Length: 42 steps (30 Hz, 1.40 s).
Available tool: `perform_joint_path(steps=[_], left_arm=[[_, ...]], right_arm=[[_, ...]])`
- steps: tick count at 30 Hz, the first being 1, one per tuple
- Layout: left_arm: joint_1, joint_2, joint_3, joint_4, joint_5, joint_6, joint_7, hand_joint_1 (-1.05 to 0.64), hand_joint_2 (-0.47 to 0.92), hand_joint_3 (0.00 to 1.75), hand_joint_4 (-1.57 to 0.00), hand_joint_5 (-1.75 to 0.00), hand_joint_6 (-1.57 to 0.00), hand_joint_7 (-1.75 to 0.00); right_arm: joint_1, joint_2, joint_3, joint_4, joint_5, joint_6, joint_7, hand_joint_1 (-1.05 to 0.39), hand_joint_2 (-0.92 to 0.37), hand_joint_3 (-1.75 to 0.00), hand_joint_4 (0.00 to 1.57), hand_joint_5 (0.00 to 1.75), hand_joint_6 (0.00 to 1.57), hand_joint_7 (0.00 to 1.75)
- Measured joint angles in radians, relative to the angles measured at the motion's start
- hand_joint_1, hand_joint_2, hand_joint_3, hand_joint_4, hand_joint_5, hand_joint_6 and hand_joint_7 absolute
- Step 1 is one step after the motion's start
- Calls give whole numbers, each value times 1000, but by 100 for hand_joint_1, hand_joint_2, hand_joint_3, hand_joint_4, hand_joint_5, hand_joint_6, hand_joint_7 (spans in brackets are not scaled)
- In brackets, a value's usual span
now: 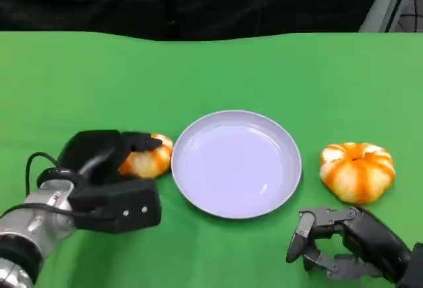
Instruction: Grasp the bread from the table and place it into the plate.
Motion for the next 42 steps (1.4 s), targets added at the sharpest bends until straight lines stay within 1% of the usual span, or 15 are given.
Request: perform_joint_path(steps=[1,2,3,5,7,10,11,13,14,26,27,28,30,35,42], left_arm=[[0,-2,3,1,-2,3,11,-13,92,1,-56,-150,-120,-8],[0,-6,6,2,-4,6,22,-13,92,1,-53,-155,-120,-9],[0,-9,8,3,-4,8,29,-13,92,1,-52,-159,-113,-23],[0,-13,13,7,-5,12,39,-10,91,0,-51,-158,-90,-66],[0,-17,15,8,-6,14,56,-10,91,0,-51,-157,-83,-78],[0,-18,16,9,-6,14,67,-10,91,0,-50,-157,-81,-83],[1,-18,16,9,-6,15,69,-9,90,0,-47,-165,-70,-107],[3,-20,16,9,-4,22,99,-8,89,0,-44,-171,-60,-128],[6,-22,17,9,-4,28,120,-6,89,1,-41,-173,-55,-132],[21,-31,21,-8,2,97,290,-8,88,0,-45,-164,-61,-116],[21,-31,21,-10,2,100,292,-9,87,0,-52,-152,-73,-91],[23,-30,21,-16,3,103,296,-9,87,0,-54,-147,-80,-76],[31,-24,25,-50,2,103,309,-8,87,0,-58,-142,-89,-59],[59,-3,45,-155,1,93,327,-10,88,0,-62,-135,-95,-45],[137,25,71,-361,3,75,333,-11,90,1,-64,-130,-96,-40]], right_arm=[[0,0,0,0,0,0,0,-10,-88,-56,71,161,80,110],[0,0,0,0,0,0,0,-10,-88,-56,71,161,80,110],[0,0,0,0,0,0,0,-10,-88,-55,71,161,80,111],[0,0,0,0,0,0,0,-10,-88,-55,71,161,80,111],[0,0,0,0,0,0,0,-10,-88,-55,71,160,80,111],[0,0,0,0,0,0,0,-10,-87,-55,71,160,80,111],[0,0,0,0,0,0,0,-10,-87,-55,71,160,80,110],[0,0,0,0,0,0,0,-10,-87,-55,72,160,80,110],[0,0,0,0,0,0,0,-9,-87,-55,72,160,80,110],[0,0,0,0,0,0,0,-8,-87,-57,72,160,80,112],[0,0,0,0,0,0,0,-8,-87,-57,71,160,80,112],[0,0,0,0,0,0,0,-8,-87,-58,71,161,80,112],[0,0,0,0,0,1,0,-8,-86,-58,71,161,80,113],[0,1,0,1,0,1,0,-7,-85,-59,72,161,80,113],[0,1,1,1,-1,2,0,-7,-84,-62,72,161,80,113]])
